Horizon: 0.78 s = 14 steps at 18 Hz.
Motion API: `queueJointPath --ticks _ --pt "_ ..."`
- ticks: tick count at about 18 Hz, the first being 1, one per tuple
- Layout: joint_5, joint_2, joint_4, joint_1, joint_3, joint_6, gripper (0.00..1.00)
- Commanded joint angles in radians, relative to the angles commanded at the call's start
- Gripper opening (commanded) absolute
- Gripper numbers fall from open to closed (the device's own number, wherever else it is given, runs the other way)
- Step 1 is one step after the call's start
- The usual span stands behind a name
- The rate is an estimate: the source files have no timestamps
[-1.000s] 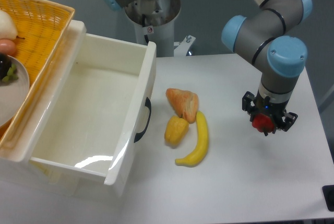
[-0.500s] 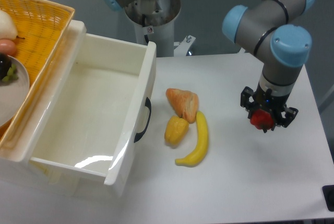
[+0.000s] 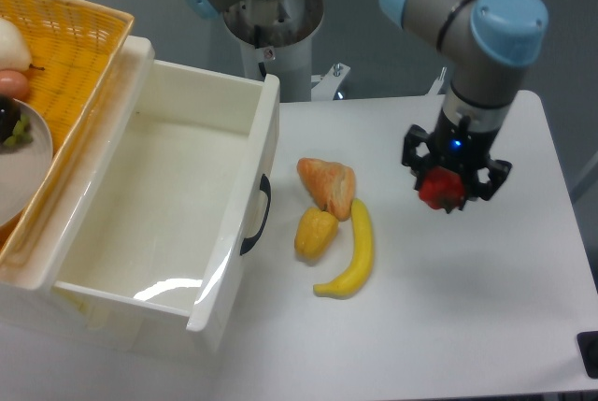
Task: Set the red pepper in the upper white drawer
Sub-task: 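Carry the red pepper over the open white drawer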
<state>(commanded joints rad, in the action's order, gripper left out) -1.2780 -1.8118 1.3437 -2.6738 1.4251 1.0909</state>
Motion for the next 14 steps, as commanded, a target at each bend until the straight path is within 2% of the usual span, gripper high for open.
queueJointPath --ticks 6,8,14 --pt "0.132 0.087 0.043 0.060 0.014 -0.095 0.23" --pt "0.166 0.121 0.041 0.066 0.026 -0.114 0.23" --pt "0.197 0.147 0.043 0.130 0.032 -0.121 0.23"
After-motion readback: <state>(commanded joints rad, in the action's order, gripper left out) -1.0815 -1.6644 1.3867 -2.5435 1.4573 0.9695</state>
